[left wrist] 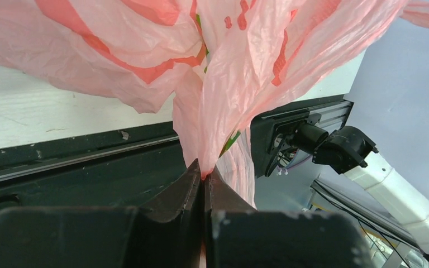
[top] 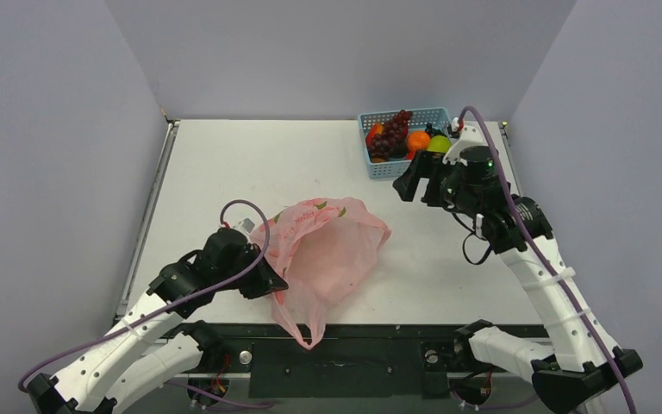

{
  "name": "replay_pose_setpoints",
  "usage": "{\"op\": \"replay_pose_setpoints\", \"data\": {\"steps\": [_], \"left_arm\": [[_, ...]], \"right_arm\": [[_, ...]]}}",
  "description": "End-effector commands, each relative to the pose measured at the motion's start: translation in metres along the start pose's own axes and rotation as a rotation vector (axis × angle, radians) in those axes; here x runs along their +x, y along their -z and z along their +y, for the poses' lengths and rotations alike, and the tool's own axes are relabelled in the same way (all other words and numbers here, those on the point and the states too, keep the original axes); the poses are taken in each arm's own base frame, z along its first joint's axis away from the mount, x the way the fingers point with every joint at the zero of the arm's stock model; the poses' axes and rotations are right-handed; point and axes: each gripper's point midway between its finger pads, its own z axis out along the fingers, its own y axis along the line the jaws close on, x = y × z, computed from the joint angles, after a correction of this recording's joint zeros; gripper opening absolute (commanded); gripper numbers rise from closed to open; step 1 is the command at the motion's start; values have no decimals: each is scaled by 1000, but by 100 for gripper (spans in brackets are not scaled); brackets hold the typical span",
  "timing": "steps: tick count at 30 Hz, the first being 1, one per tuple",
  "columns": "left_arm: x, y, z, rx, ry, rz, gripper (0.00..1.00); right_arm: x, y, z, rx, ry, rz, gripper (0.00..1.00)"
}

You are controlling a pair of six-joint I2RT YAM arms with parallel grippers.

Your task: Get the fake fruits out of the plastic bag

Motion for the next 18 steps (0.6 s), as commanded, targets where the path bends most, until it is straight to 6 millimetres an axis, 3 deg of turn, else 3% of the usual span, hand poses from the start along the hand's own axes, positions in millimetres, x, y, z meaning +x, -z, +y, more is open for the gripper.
{"op": "replay_pose_setpoints", "data": {"steps": [1,8,11,15,18], "left_arm": [[-9,-1,-22,85,-14,-22,0],[-10,-5,-25,92,-28,-18,0],[-10,-6,-26,98,-24,-21,0],[-10,-6,-25,102,-17,-22,0],[-9,-5,-25,103,-13,-25,0]], "right_arm": [[38,26,13,-114,18,126,82],[93,86,94,-534,200,286,82],[128,111,126,-706,233,425,82],[180,107,137,-761,254,627,82],[194,72,137,-652,235,616,81]]}}
